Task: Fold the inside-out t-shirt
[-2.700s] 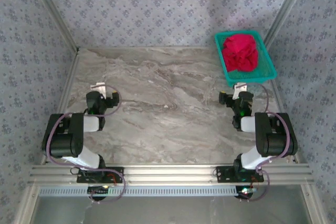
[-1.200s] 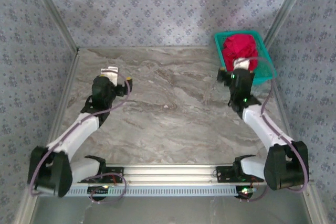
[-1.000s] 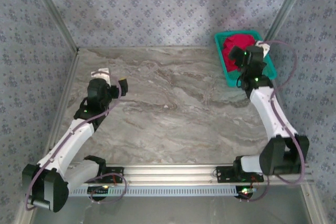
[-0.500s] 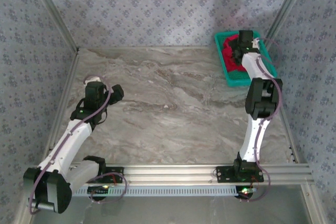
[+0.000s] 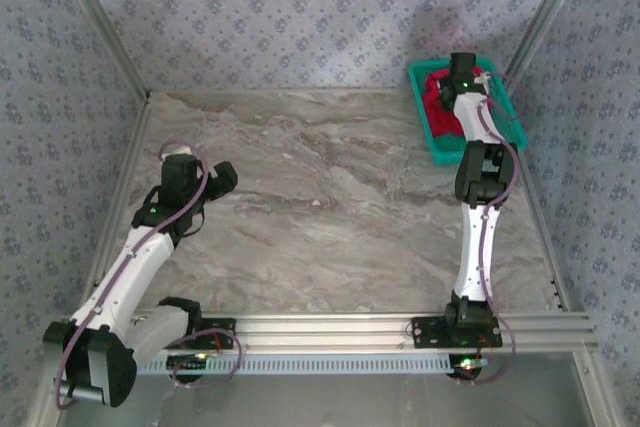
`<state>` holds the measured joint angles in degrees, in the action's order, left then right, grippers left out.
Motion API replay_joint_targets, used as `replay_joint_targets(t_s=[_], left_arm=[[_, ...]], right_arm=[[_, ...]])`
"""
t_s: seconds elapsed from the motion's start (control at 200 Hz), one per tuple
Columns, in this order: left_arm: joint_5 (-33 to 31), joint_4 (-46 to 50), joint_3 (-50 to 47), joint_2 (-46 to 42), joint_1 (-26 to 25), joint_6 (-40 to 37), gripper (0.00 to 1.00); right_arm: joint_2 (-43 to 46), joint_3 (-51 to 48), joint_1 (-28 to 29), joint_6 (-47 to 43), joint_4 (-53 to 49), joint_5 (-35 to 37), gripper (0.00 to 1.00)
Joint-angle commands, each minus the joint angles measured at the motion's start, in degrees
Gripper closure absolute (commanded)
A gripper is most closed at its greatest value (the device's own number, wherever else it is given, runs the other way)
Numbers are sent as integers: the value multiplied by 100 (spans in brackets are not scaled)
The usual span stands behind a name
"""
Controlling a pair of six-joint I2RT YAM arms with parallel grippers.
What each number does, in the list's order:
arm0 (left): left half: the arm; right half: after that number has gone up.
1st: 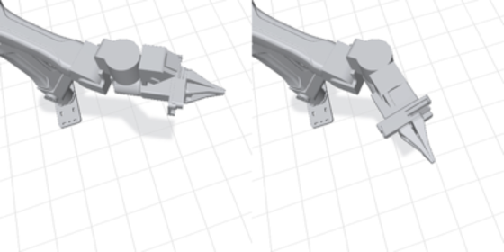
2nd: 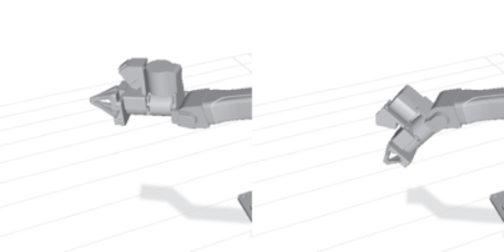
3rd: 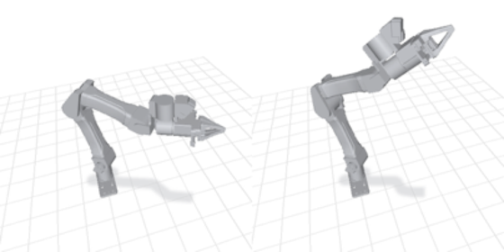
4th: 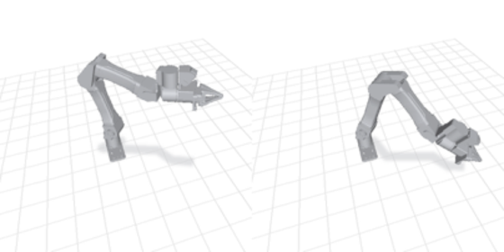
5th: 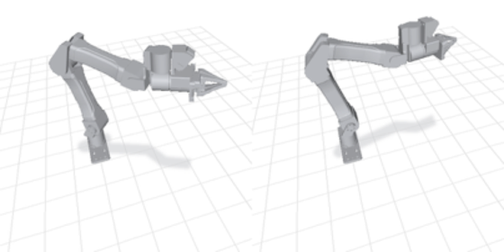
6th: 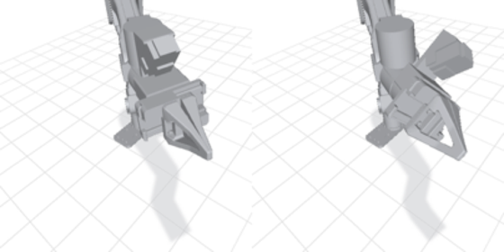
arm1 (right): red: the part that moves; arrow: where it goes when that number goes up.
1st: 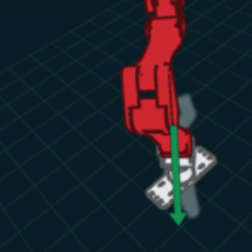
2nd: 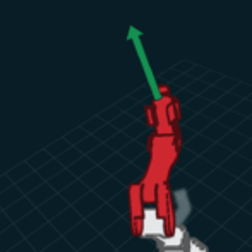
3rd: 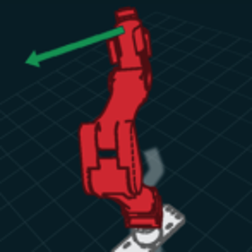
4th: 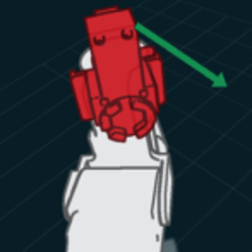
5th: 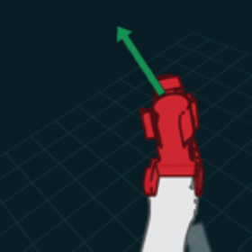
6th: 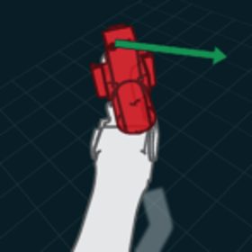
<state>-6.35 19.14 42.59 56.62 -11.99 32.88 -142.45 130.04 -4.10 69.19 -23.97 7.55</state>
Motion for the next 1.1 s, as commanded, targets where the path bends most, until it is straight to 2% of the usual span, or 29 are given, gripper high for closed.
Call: replay_joint_targets(t_s=[0.0, 0.195, 0.35, 0.54, 0.824, 0.979, 1.094], left_arm=[[77, 114, 134, -103, 4, 119, 1], [114, 365, 250, -324, 1, 334, 3], [399, 154, -22, -704, 4, 455, 7], [910, 16, -192, -1093, 4, 480, 8], [1175, 220, -51, -1310, 4, 154, 9], [1193, 464, 119, -1385, 4, -63, 9], [1250, 538, 180, -1419, 4, -124, 9]], right_arm=[[581, -77, 26, -229, -179, 189, 100], [2091, -1085, 414, -975, 136, 485, 100], [3513, -1859, 982, -1836, 527, 1169, 100], [4538, -1812, 1744, -3044, 650, 1731, 100], [5099, -796, 3021, -3902, 103, 1590, 100], [5176, -787, 3868, -4219, 146, 1692, 100], [5067, -970, 4153, -4060, 66, 1722, 100]])
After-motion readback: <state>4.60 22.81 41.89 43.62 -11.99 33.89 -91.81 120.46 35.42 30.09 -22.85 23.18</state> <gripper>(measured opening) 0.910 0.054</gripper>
